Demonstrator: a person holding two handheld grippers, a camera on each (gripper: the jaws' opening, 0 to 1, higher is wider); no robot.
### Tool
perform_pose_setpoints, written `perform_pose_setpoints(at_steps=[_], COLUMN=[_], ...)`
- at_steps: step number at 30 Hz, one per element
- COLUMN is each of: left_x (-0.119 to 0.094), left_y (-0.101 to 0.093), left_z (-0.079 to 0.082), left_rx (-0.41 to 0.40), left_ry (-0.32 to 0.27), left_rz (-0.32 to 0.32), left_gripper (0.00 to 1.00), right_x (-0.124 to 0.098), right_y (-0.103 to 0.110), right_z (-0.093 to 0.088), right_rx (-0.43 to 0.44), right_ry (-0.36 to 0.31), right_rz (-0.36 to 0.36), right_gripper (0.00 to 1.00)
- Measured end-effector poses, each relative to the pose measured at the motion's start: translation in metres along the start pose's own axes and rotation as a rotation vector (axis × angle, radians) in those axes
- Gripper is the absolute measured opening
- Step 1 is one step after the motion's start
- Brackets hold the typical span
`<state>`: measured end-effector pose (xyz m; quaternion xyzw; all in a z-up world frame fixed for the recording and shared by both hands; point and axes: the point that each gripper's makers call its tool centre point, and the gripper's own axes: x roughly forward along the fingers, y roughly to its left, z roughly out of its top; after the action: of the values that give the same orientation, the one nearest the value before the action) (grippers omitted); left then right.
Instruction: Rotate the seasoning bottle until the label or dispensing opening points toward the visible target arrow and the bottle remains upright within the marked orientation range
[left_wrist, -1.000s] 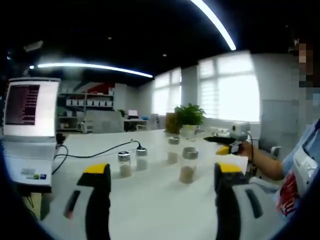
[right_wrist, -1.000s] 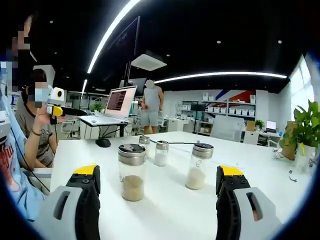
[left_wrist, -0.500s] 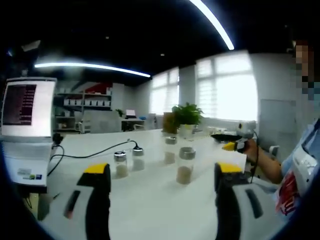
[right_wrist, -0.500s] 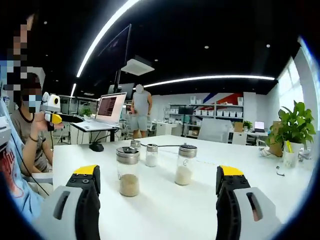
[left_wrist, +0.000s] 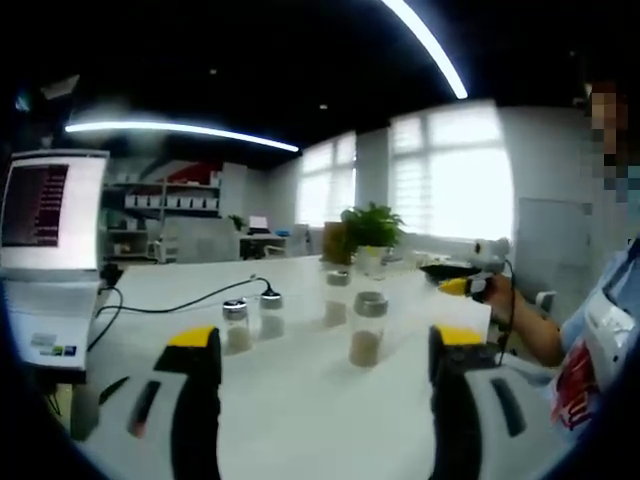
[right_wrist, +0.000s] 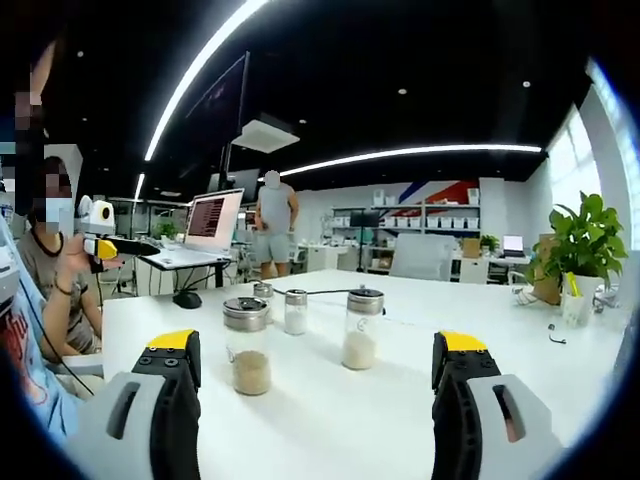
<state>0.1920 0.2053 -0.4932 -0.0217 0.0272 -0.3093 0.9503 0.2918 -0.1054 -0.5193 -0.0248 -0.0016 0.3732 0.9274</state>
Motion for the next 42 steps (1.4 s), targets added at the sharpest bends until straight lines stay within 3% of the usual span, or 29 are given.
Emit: perform_pose_setpoints(at_steps=[9,20,30,42], left_x=[0.000,-0.001,-0.007,-0.005], left_y=[-0.002,0.000,0.006,0.004], left_z=[0.000,0.002,0.006,0.006], left_rx=[-0.003,0.001,-0.001,-0.001], left_ry=[-0.001,-0.007,-0.019,-0.015], left_rz=[-0.005,0.001,0.025,0.017], left_gripper=[0.90,0.90,0.90,0.90], right_x=[0.020,0.059,0.080,0.103], right_y=[-0.017,-0.047,-0.061,-0.067], right_z=[-0.001,-0.016,-0.028,-0.020], right_rx=[0.010,-0.001,0.017,0.039], right_ry=[0.013,0.059,0.081,0.032], right_rz=[-0.020,-0.044,-0.046,-0.031], right_gripper=[0.99,0.99,0.98,0.99])
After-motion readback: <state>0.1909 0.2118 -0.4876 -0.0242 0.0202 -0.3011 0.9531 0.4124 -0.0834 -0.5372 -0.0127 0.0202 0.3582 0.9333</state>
